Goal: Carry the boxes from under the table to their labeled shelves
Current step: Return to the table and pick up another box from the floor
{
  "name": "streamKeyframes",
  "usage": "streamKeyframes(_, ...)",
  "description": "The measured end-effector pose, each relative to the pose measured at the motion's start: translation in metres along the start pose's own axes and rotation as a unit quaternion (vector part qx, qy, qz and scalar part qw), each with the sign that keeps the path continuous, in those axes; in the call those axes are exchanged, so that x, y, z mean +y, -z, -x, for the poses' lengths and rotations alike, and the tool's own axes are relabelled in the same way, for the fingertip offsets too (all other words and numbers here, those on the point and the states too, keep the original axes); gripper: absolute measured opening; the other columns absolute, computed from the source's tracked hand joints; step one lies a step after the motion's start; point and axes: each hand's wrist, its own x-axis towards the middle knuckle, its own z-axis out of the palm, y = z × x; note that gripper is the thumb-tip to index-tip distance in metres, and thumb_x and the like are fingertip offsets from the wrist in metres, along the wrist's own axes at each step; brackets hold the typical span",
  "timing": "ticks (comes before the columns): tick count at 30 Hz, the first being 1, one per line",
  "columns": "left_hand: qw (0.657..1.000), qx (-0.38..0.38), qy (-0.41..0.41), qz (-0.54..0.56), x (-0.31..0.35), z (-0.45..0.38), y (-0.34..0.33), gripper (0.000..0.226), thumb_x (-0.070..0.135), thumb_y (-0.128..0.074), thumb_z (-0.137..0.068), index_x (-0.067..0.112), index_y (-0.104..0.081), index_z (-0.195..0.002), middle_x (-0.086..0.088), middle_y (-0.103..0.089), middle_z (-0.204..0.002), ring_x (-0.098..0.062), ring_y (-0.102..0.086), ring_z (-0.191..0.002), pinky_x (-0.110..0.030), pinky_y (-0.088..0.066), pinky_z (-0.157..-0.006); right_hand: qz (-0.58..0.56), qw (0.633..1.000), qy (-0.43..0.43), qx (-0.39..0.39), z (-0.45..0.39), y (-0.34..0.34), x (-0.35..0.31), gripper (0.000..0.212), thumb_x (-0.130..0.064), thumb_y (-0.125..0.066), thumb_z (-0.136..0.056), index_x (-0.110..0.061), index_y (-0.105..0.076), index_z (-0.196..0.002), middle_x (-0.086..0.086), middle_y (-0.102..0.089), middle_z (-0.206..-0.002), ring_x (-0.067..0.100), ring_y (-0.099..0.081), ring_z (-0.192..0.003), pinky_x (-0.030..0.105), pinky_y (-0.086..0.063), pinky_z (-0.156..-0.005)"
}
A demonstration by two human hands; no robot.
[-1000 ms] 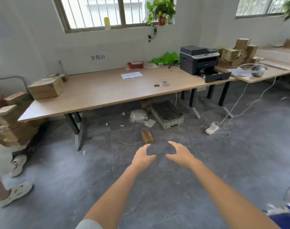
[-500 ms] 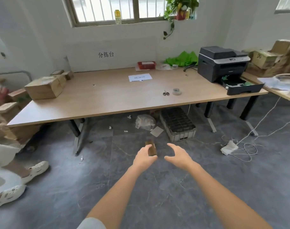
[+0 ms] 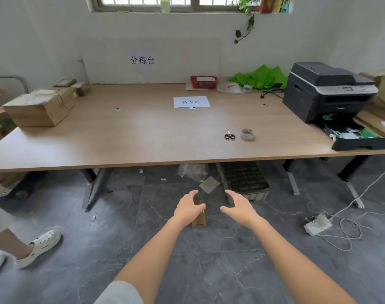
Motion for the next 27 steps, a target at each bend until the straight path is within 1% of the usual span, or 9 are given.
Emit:
streamKeyframes(3,1.0,-0.007,0.012,-0.005,0.002,-0.034,-0.007,0.063,0.034,-0.061,-0.083,0.028,-0.034,-0.14,-0.004,-0.039,-0.148,-0.025,-0.043,-0.13,-0.036,-0.04,-0.102,-0.003,1.0,-0.003,-0.016,-0.039,0.006,0.006,0.07,-0.039,-0.059,-0.083,-0.029,-0.027,-0.145,-0.002,-0.032,-0.152,0.023,-0.033,-0.138,0.049,-0.032,-0.11)
streamKeyframes(8,0.999,0.005,0.032,-0.003,0.002,-0.096,-0.028,0.062,0.035,-0.061,-0.083,0.029,-0.034,-0.139,-0.002,-0.039,-0.148,-0.024,-0.041,-0.132,-0.037,-0.038,-0.105,-0.006,0.999,0.011,-0.049,-0.108,0.008,0.028,0.069,-0.037,-0.058,-0.084,-0.029,-0.027,-0.144,-0.001,-0.032,-0.153,0.023,-0.034,-0.137,0.046,-0.033,-0.11)
streamKeyframes(14,0.998,0.016,0.047,0.023,-0.039,-0.177,-0.075,0.063,0.033,-0.06,-0.081,0.029,-0.036,-0.139,-0.004,-0.041,-0.146,-0.023,-0.042,-0.131,-0.035,-0.039,-0.102,-0.012,0.997,0.005,-0.07,-0.2,-0.025,0.077,0.067,-0.034,-0.059,-0.085,-0.029,-0.028,-0.144,0.001,-0.032,-0.152,0.024,-0.034,-0.137,0.046,-0.032,-0.111)
streamKeyframes(16,0.998,0.019,0.054,0.034,-0.064,-0.205,-0.093,0.064,0.033,-0.06,-0.08,0.028,-0.036,-0.14,-0.004,-0.042,-0.146,-0.022,-0.041,-0.132,-0.034,-0.038,-0.102,-0.026,0.997,-0.001,-0.074,-0.232,-0.048,0.099,0.067,-0.033,-0.059,-0.085,-0.028,-0.028,-0.144,0.002,-0.033,-0.152,0.024,-0.035,-0.136,0.045,-0.032,-0.111)
streamKeyframes(20,0.997,0.022,0.071,0.031,-0.132,-0.267,-0.133,0.065,0.031,-0.06,-0.079,0.026,-0.037,-0.14,-0.005,-0.043,-0.145,-0.022,-0.041,-0.132,-0.034,-0.037,-0.102,-0.057,0.996,-0.019,-0.073,-0.299,-0.108,0.155,0.067,-0.032,-0.059,-0.085,-0.026,-0.029,-0.144,0.005,-0.034,-0.151,0.025,-0.035,-0.136,0.038,-0.033,-0.106)
streamKeyframes(24,0.995,0.016,0.089,0.046,-0.219,-0.34,-0.179,0.068,0.035,-0.062,-0.079,0.029,-0.034,-0.141,-0.004,-0.042,-0.145,-0.022,-0.042,-0.131,-0.025,-0.036,-0.091,-0.077,0.993,-0.033,-0.083,-0.37,-0.184,0.222,0.07,-0.031,-0.062,-0.083,-0.022,-0.029,-0.145,0.006,-0.033,-0.152,0.024,-0.033,-0.137,0.031,-0.033,-0.104)
streamKeyframes(25,0.994,0.009,0.093,0.048,-0.239,-0.357,-0.19,0.069,0.036,-0.062,-0.08,0.03,-0.033,-0.142,-0.002,-0.041,-0.146,-0.022,-0.042,-0.131,-0.025,-0.036,-0.088,-0.09,0.991,-0.043,-0.091,-0.387,-0.201,0.237,0.071,-0.03,-0.062,-0.083,-0.023,-0.028,-0.145,0.005,-0.035,-0.15,0.022,-0.038,-0.133,0.029,-0.035,-0.1)
streamKeyframes(26,0.994,0.005,0.098,0.043,-0.264,-0.376,-0.206,0.069,0.037,-0.062,-0.08,0.031,-0.032,-0.142,-0.002,-0.042,-0.146,-0.023,-0.044,-0.129,-0.025,-0.037,-0.086,-0.095,0.989,-0.054,-0.101,-0.406,-0.226,0.258,0.072,-0.03,-0.063,-0.082,-0.024,-0.028,-0.145,0.006,-0.042,-0.145,0.021,-0.046,-0.123,0.027,-0.04,-0.091)
streamKeyframes(27,0.994,0.007,0.1,0.034,-0.284,-0.392,-0.218,0.069,0.038,-0.062,-0.081,0.031,-0.032,-0.142,-0.003,-0.044,-0.144,-0.023,-0.05,-0.122,-0.027,-0.041,-0.084,-0.091,0.988,-0.063,-0.104,-0.422,-0.245,0.274,0.073,-0.032,-0.063,-0.082,-0.025,-0.028,-0.146,0.007,-0.051,-0.135,0.02,-0.052,-0.109,0.026,-0.043,-0.08)
